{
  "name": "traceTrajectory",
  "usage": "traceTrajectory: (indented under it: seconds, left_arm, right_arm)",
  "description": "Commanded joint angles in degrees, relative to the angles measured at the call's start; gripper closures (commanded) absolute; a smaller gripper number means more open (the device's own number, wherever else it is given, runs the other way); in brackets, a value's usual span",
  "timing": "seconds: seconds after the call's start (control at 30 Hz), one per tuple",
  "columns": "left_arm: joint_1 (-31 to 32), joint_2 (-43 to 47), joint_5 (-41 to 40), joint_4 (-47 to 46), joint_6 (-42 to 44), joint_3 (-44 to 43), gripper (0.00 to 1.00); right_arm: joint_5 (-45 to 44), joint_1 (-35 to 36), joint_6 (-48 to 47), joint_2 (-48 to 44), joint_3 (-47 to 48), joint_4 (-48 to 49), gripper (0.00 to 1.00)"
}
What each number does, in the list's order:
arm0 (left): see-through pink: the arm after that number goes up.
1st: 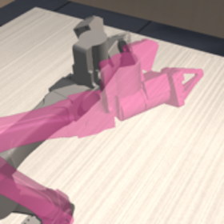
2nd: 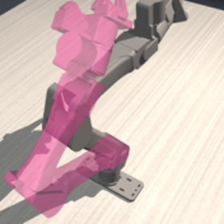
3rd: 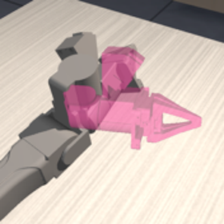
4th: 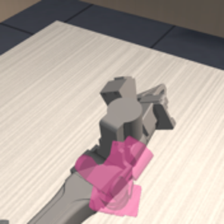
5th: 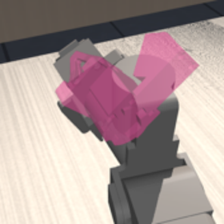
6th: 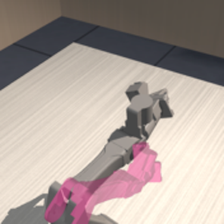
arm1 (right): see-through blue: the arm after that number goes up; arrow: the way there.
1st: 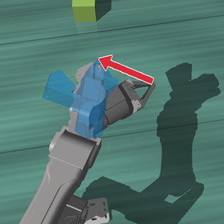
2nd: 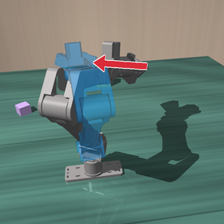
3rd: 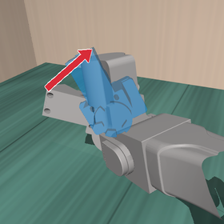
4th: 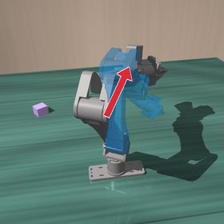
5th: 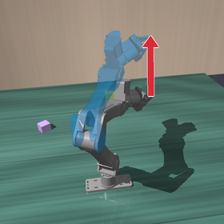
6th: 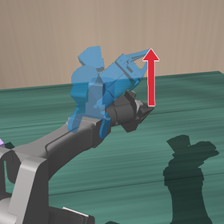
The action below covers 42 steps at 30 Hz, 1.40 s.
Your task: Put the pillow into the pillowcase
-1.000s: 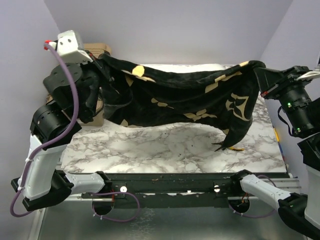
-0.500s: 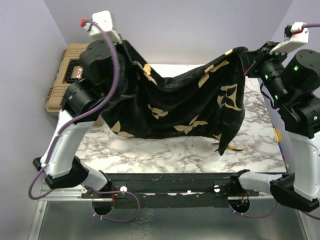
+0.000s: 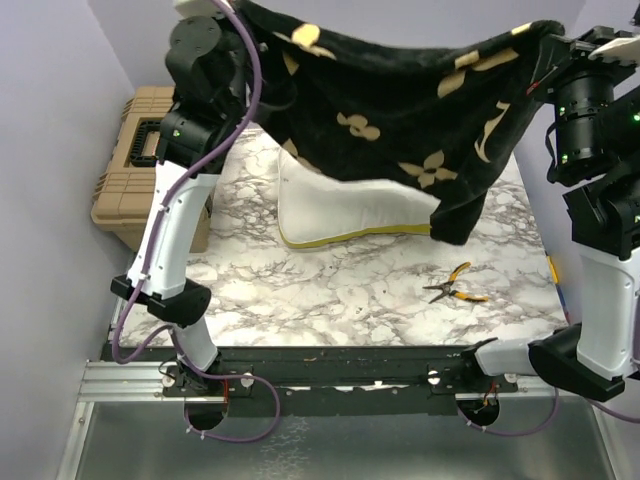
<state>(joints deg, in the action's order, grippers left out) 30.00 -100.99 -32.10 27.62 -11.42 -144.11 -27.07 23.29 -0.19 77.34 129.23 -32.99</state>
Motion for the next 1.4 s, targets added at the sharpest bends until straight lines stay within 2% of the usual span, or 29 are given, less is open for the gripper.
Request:
traceTrajectory:
  seconds: [0.0, 0.07, 0.17, 0.23, 0.3, 0.33, 0.37, 0.4, 0.43, 0.47, 0.57, 0.7, 0.73, 0.77, 0.83, 0.87, 0.93, 1.0, 1.07, 1.17, 1.27, 1.37]
  left_arm:
    - [-5.84, 4.31, 11.74, -11.11, -1.80, 5.46, 1.00]
    - [-7.39, 6.83, 12.23, -11.07, 0.41, 12.17, 1.00]
    - [-9.89, 12.12, 11.94, -11.30, 4.59, 26.77, 1.00]
    - [-12.19, 17.22, 10.68, -11.62, 5.49, 40.28, 1.00]
    - [-15.70, 22.04, 9.72, -12.26, 4.53, 49.64, 0.99]
    - [-16.97, 24.13, 8.47, -12.17, 3.46, 55.71, 0.75]
    - [-18.19, 26.45, 7.59, -12.00, 2.58, 58.98, 0.45]
    - [-19.24, 28.53, 7.35, -11.49, 2.14, 61.79, 0.22]
    - [-19.88, 30.72, 6.74, -11.00, 1.72, 63.82, 0.07]
    - [-20.17, 32.69, 6.23, -10.38, 1.58, 64.96, 0.02]
    - [-20.25, 36.42, 6.78, -8.13, 1.92, 65.17, 0.01]
    - [-20.31, 36.91, 8.44, -2.62, 1.42, 61.68, 0.01]
    - [-20.25, 36.63, 9.29, -0.50, 1.11, 60.89, 0.01]
    - [-20.32, 36.31, 10.79, 0.80, 0.63, 60.44, 0.01]
    - [-20.26, 35.99, 15.18, 2.69, 0.06, 60.79, 0.01]
    - [-20.30, 35.89, 17.36, 3.42, -0.50, 61.38, 0.01]
    - [-20.28, 35.62, 22.53, 5.32, -1.68, 63.16, 0.01]
    - [-20.29, 35.07, 29.32, 6.13, -3.46, 65.87, 0.01]
    - [-20.19, 34.63, 35.77, 5.76, -5.92, 69.43, 0.01]
    - [-17.49, 34.46, 40.74, 2.46, -9.76, 75.36, 0.01]
    - [-10.27, 33.75, 38.57, -1.34, -13.26, 79.45, 0.01]
    - [0.22, 30.38, 33.72, -3.80, -15.20, 80.47, 0.01]
  right_arm:
    - [0.62, 0.04, -3.47, -3.36, -3.36, 11.33, 1.00]
    - [4.74, 0.01, -3.09, -5.17, -8.00, 10.14, 1.00]
    - [11.13, 0.06, -0.30, -7.07, -15.19, 3.88, 1.00]
    - [18.25, 0.06, 2.36, -9.08, -22.24, 0.73, 1.00]
    - [27.85, 0.03, 5.26, -11.88, -31.83, -0.06, 1.00]
    - [33.08, 0.10, 6.79, -13.27, -37.14, 0.01, 1.00]
    - [38.48, 0.18, 8.42, -14.47, -42.38, 0.42, 1.00]
    - [44.32, 0.66, 10.72, -15.73, -47.41, 1.82, 1.00]
    - [49.31, 1.59, 12.73, -16.84, -52.75, 3.47, 1.00]
    - [52.37, 3.52, 14.64, -17.68, -57.38, 5.04, 1.00]
    - [55.36, 13.72, 19.25, -19.07, -69.38, 11.51, 1.00]
    - [59.34, 27.96, 22.30, -13.38, -73.52, 18.53, 0.98]
    - [60.36, 31.27, 22.11, -11.17, -72.99, 19.10, 0.91]
    - [61.75, 33.35, 22.01, -8.58, -72.15, 19.19, 0.80]
    - [62.90, 34.60, 23.42, -7.86, -71.90, 20.86, 0.61]
    - [60.38, 34.63, 24.25, -8.90, -71.95, 21.17, 0.50]
    - [49.46, 34.50, 25.57, -11.96, -71.03, 19.35, 0.23]
    - [40.03, 33.65, 25.23, -13.64, -68.34, 14.21, 0.07]
    - [36.61, 30.66, 24.96, -13.25, -65.24, 8.97, 0.05]
    - [38.75, 22.91, 26.09, -11.94, -63.55, 3.32, 0.05]
    - [43.52, 12.85, 28.25, -12.46, -67.18, 1.75, 0.05]
    - [46.72, 2.11, 30.64, -14.45, -72.15, 0.96, 0.05]
